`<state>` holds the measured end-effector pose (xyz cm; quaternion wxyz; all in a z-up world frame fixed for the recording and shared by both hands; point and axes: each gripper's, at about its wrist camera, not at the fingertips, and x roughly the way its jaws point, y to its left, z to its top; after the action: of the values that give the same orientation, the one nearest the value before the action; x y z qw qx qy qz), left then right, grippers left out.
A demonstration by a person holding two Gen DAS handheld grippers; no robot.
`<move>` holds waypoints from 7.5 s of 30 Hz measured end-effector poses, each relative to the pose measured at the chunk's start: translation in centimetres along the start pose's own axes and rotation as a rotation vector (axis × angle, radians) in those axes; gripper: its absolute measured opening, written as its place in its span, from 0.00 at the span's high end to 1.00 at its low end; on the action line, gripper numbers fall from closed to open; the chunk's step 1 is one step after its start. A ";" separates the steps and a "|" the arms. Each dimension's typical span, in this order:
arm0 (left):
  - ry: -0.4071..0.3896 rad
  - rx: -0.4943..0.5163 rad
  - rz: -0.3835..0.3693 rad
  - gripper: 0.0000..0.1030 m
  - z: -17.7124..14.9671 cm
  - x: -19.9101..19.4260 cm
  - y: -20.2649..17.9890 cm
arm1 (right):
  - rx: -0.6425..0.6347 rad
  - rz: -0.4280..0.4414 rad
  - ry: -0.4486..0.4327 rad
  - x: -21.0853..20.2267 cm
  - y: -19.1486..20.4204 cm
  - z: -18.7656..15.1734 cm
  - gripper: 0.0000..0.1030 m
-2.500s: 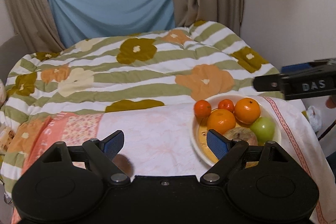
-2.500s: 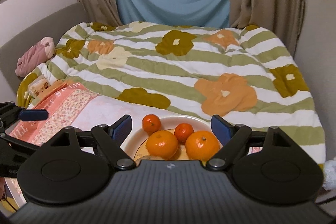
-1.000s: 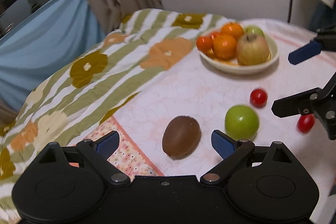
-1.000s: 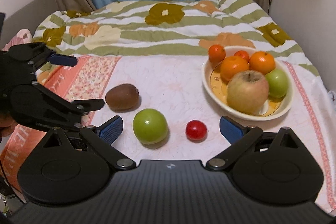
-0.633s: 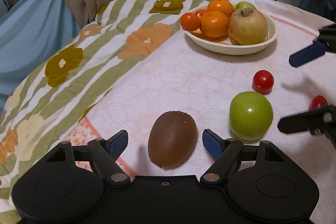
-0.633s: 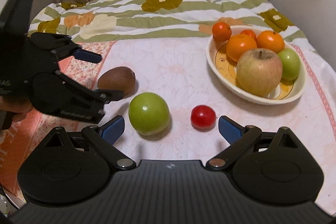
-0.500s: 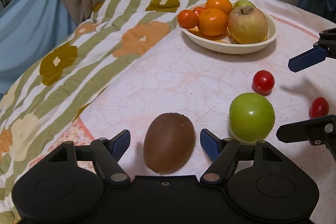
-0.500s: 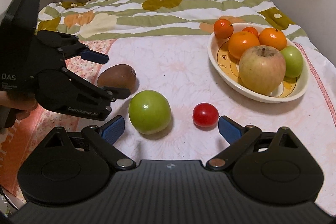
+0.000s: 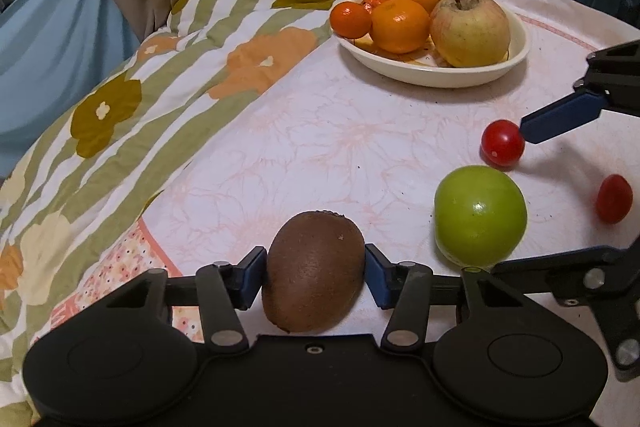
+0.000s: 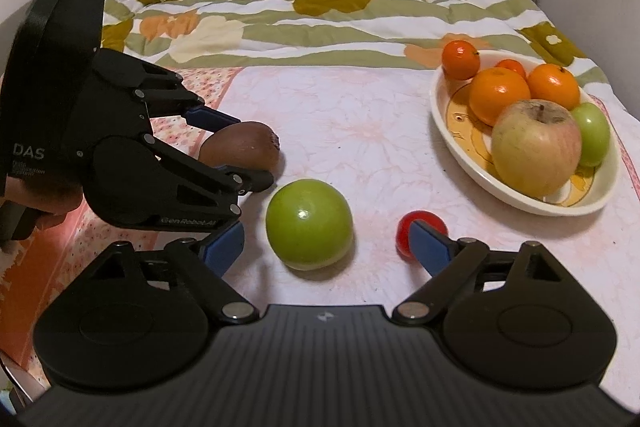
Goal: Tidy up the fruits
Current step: 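Grasp the brown kiwi with the left gripper while the right gripper grasps the green apple, then carry the kiwi and green apple over the bowl, then lower the kiwi and green apple into the bowl and open both grippers, then move both open grippers toward the two red tomatoes, then grasp a red tomato with the left gripper while the right gripper grasps the other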
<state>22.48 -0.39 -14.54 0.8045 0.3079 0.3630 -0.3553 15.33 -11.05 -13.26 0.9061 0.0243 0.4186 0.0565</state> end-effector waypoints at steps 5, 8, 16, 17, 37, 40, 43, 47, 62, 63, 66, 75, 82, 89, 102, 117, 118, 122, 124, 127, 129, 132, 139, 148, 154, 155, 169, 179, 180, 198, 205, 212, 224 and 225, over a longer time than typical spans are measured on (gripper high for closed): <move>0.007 -0.040 0.003 0.46 -0.5 -0.4 0.1 | -0.016 0.010 0.014 0.7 0.0 0.0 0.09; 0.011 -0.057 0.010 0.46 -1.0 -0.8 0.1 | -0.020 0.015 0.024 1.1 0.1 0.0 0.13; 0.034 -0.118 0.041 0.46 -2.3 -2.1 0.1 | -0.044 0.026 0.032 1.9 0.2 0.4 0.22; 0.035 -0.123 0.046 0.46 -2.5 -2.3 0.1 | -0.046 0.028 0.036 2.0 0.2 0.3 0.23; 0.006 -0.244 0.127 0.46 -3.1 -6.4 -0.8 | -0.069 0.029 0.021 1.6 0.1 1.0 0.34; -0.007 -0.275 0.147 0.46 -2.7 -7.4 -0.9 | -0.065 0.027 -0.003 0.4 -0.4 1.5 0.34; -0.019 -0.304 0.160 0.46 -2.1 -8.6 -1.1 | -0.064 0.025 -0.023 -1.1 -1.1 2.1 0.34; -0.037 -0.318 0.174 0.46 -0.7 -9.8 -1.5 | -0.062 0.022 -0.049 -3.2 -2.2 2.8 0.34; -0.115 -0.332 0.176 0.46 8.6 -9.5 -4.6 | -0.046 -0.003 -0.130 -8.5 -10.9 6.2 0.34; -0.115 -0.334 0.174 0.46 9.2 -9.2 -4.8 | -0.046 -0.004 -0.132 -8.6 -11.6 6.4 0.34; -0.115 -0.348 0.170 0.46 10.9 -8.0 -5.4 | -0.048 -0.007 -0.139 -8.8 -13.7 7.0 0.34; -0.084 -0.418 0.173 0.46 14.6 -3.4 -6.5 | -0.057 0.011 -0.126 -7.8 -19.3 8.3 0.34; -0.048 -0.485 0.191 0.46 16.1 -0.2 -6.4 | -0.078 0.055 -0.101 -5.7 -21.9 9.0 0.34; -0.022 -0.564 0.188 0.46 16.9 2.1 -5.7 | -0.110 0.092 -0.095 -4.7 -22.9 9.5 0.34; -0.043 -0.565 0.242 0.15 17.2 1.3 -6.5 | -0.119 0.106 -0.086 -4.0 -23.5 9.9 0.34; -0.029 -0.694 0.302 0.15 13.9 -4.0 -7.3 | -0.138 0.113 -0.063 -1.2 -22.6 11.1 0.34; -0.025 -0.697 0.307 0.15 13.7 -4.1 -7.3 | -0.137 0.115 -0.060 -0.9 -22.5 11.1 0.34; -0.016 -0.718 0.325 0.15 13.0 -4.5 -7.3 | -0.142 0.117 -0.054 -0.1 -22.4 11.1 0.34; -0.013 -0.727 0.332 0.15 12.6 -4.7 -7.3 | -0.150 0.114 -0.052 0.2 -22.2 11.0 0.34; -0.011 -0.736 0.338 0.15 12.3 -4.8 -7.4 | -0.155 0.111 -0.047 0.7 -22.1 10.8 0.34; -0.008 -0.735 0.343 0.15 12.2 -4.8 -7.4 | -0.146 0.113 -0.071 0.6 -22.1 10.7 0.27; -0.001 -0.734 0.343 0.15 11.9 -4.7 -7.6 | -0.140 0.100 -0.092 0.2 -22.1 10.6 0.01; -0.009 -0.716 0.335 0.15 11.7 -5.2 -7.8 | -0.105 0.075 -0.090 -0.8 -22.4 10.1 0.01; -0.064 -0.684 0.320 0.15 11.4 -7.9 -7.5 | -0.108 0.010 -0.136 -4.7 -21.2 9.6 0.01; -0.113 -0.616 0.293 0.15 10.0 -10.4 -7.0 | -0.045 -0.056 -0.168 -8.0 -19.7 8.9 0.01; -0.119 -0.602 0.290 0.15 9.8 -10.8 -6.9 | -0.027 -0.062 -0.174 -8.7 -19.5 8.7 0.01; -0.160 -0.519 0.255 0.10 5.5 -15.2 -6.4 | 0.059 -0.130 -0.182 -15.0 -14.3 4.3 0.01; -0.132 -0.436 0.188 0.10 2.9 -14.8 -6.0 | 0.105 -0.190 -0.126 -14.6 -11.1 0.0 0.00; -0.131 -0.422 0.178 0.09 2.8 -14.5 -6.0 | 0.109 -0.201 -0.125 -14.5 -10.8 -0.5 0.00; -0.097 -0.095 -0.061 0.07 5.2 -5.5 -8.2 | 0.220 -0.182 0.013 -10.6 -8.0 -7.8 0.00; -0.053 0.003 -0.150 0.34 7.0 -1.1 -9.2 | 0.215 -0.152 0.046 -8.5 -6.9 -8.2 0.00; -0.020 0.041 -0.197 0.48 7.2 1.4 -9.8 | 0.202 -0.132 0.063 -7.0 -6.3 -8.0 0.04; -0.005 0.048 -0.235 0.65 7.2 2.0 -9.7 | 0.158 -0.108 0.106 -5.5 -4.7 -7.7 0.26; -0.004 0.047 -0.234 0.65 7.2 2.0 -9.6 | 0.154 -0.110 0.108 -5.4 -4.7 -7.6 0.27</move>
<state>18.41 -11.88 -14.45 0.7507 0.2816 0.3865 -0.4559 6.41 -16.40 -14.55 0.8795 0.0676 0.4704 -0.0244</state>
